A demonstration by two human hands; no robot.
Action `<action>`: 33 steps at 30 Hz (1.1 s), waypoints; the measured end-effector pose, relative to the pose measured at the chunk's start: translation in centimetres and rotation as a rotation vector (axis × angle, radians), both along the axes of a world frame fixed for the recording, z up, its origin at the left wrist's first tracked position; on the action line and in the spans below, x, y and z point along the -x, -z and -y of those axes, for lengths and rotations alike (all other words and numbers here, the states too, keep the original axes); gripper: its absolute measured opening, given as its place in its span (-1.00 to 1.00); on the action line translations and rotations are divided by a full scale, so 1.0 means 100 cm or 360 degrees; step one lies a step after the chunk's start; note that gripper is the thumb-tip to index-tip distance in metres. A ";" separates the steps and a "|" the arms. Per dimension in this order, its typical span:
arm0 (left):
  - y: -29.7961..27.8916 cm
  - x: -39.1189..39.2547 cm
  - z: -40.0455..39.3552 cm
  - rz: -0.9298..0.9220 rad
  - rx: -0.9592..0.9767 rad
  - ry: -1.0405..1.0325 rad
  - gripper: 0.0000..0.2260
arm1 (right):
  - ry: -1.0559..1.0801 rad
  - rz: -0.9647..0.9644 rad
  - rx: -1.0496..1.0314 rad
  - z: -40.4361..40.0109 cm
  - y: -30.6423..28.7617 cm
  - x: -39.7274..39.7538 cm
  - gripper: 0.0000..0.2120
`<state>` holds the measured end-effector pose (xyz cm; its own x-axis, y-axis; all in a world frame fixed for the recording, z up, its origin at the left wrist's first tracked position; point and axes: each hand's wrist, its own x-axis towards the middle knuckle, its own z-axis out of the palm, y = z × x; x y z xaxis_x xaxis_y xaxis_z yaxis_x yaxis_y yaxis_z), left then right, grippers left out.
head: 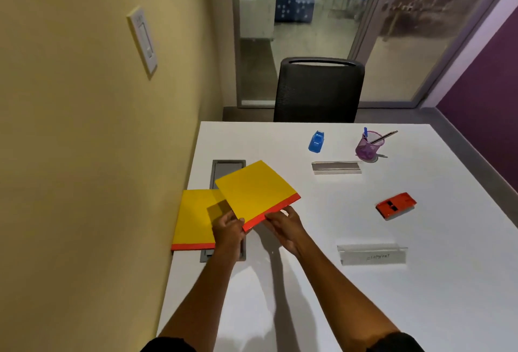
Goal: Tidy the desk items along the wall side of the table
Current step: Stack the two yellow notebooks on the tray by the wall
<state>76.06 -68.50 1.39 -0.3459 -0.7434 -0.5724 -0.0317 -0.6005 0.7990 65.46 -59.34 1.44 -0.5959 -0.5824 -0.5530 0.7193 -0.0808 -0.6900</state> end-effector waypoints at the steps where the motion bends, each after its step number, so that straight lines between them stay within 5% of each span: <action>1: 0.004 -0.007 0.005 0.0041 0.0003 -0.0026 -0.69 | -0.0032 0.0023 0.0002 0.004 0.001 -0.005 -0.59; 8: 0.024 -0.057 0.041 0.0181 -0.0109 -0.0064 -0.60 | -0.0005 0.0135 -0.0289 0.015 0.029 -0.012 -0.62; 21: 0.071 -0.079 0.078 0.0486 -0.0351 -0.0171 -0.72 | -0.0630 -0.0562 -0.1102 0.043 0.077 -0.025 -0.79; 25: 0.083 -0.081 0.084 0.0692 -0.0360 -0.0287 -0.90 | -0.0775 -0.0716 -0.1214 0.056 0.084 -0.030 -0.74; 28: 0.087 -0.081 0.083 0.0757 -0.0279 -0.0462 -0.72 | -0.0902 -0.0839 -0.1257 0.067 0.094 -0.031 -0.65; 33: 0.080 -0.078 0.081 0.0700 -0.0143 -0.0589 -0.81 | -0.1013 -0.0952 -0.1231 0.087 0.098 -0.037 -0.63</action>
